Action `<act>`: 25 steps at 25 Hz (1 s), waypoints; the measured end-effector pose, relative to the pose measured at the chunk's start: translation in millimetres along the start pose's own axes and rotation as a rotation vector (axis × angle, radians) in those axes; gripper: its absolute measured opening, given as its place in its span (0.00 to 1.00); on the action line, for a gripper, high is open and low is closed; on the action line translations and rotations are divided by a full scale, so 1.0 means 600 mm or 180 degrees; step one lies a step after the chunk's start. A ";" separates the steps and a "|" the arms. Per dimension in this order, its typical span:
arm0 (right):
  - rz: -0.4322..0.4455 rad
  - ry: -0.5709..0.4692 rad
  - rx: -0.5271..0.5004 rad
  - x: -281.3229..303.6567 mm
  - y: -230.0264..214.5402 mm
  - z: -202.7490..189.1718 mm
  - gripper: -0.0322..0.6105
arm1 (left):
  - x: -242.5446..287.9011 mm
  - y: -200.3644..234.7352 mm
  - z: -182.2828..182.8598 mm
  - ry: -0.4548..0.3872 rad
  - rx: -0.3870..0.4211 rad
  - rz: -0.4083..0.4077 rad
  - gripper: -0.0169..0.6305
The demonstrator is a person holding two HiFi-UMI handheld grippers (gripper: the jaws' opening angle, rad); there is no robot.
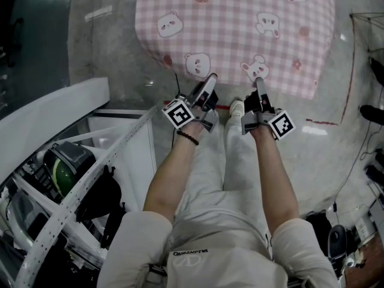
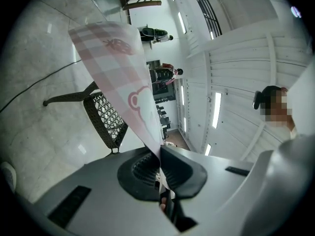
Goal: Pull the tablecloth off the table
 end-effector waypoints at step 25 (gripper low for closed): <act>-0.0280 0.0288 0.0191 0.005 0.008 0.004 0.06 | 0.004 -0.015 0.012 0.0142 0.0073 0.0344 0.03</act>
Point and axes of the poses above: the fingertips, and each gripper's own axes: x forward along the fingers, y to its left, z out of its top, the point moved 4 cm from there along -x, backward along the fingers, and after that the axes turned 6 degrees about -z, right-handed, at the moved point
